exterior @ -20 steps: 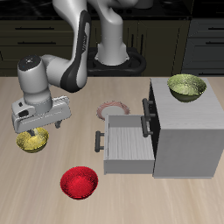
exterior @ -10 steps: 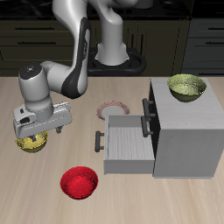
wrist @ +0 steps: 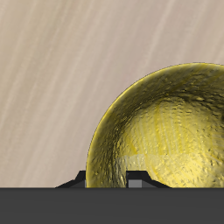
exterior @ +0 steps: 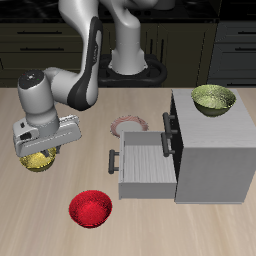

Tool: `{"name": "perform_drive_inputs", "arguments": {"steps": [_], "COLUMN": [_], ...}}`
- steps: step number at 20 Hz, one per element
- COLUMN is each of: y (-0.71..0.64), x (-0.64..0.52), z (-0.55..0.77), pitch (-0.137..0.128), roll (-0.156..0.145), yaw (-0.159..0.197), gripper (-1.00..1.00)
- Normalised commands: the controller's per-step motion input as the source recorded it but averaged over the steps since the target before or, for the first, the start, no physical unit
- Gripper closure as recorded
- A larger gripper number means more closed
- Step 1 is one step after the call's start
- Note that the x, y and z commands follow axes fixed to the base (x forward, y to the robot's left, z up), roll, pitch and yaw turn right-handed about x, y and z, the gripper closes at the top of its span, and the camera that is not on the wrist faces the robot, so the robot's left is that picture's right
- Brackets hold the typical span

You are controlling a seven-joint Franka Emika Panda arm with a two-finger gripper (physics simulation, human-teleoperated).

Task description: Place the yellow bowl in the bottom drawer of the white cabinet and close the drawer

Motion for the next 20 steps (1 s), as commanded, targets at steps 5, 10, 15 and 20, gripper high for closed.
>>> {"name": "perform_drive_inputs", "arguments": {"steps": [5,10,15,20], "y": [0.00,0.08,0.12,0.18], "x": [-0.06,-0.04,-0.04,-0.06], "z": [0.21,0.14,0.22,0.32], "pitch": [-0.024,-0.014,-0.026,-0.035], "roll": [-0.009,-0.007,0.016,0.019], "yaw": [-0.005,0.011,0.009,-0.028], "gripper": [1.00,1.00,1.00,1.00]}}
